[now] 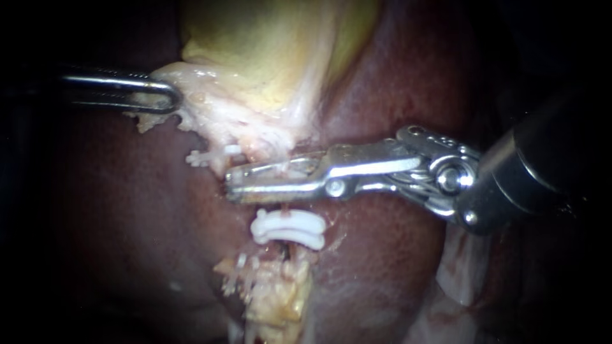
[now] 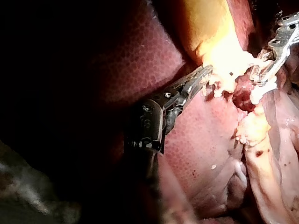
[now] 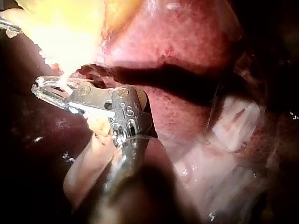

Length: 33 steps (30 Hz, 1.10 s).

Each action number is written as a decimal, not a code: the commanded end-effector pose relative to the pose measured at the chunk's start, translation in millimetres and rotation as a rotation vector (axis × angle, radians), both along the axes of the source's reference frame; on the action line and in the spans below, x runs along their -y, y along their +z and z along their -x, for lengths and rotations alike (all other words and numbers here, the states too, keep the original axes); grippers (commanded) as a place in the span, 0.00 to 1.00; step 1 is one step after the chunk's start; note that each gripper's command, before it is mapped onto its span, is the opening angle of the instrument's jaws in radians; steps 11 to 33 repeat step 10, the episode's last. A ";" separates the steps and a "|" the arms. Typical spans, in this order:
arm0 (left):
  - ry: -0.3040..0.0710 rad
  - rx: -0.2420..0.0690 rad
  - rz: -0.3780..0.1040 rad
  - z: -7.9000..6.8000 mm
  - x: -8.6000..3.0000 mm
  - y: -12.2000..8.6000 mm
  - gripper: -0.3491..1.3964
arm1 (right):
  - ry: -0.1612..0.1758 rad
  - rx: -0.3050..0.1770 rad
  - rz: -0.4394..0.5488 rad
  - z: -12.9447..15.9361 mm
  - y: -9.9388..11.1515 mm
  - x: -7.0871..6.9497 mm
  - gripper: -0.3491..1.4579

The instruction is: Clipping third clip right tube

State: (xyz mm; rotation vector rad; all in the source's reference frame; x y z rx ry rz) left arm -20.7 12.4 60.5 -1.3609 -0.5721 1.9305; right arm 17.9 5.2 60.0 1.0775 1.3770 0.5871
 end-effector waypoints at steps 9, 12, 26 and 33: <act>0.000 0.000 0.000 0.0 0.0 0.0 0.00 | -0.001 0.001 0.002 0.0 0.3 0.0 0.00; 0.000 0.000 0.000 0.0 0.0 0.0 0.00 | -0.001 0.003 -0.003 -0.1 0.5 0.0 0.00; 0.000 0.000 0.000 0.0 0.0 0.0 0.00 | -0.001 0.003 -0.003 -0.1 0.5 0.0 0.00; 0.000 0.000 0.000 0.0 0.0 0.0 0.00 | -0.001 0.003 -0.003 -0.1 0.5 0.0 0.00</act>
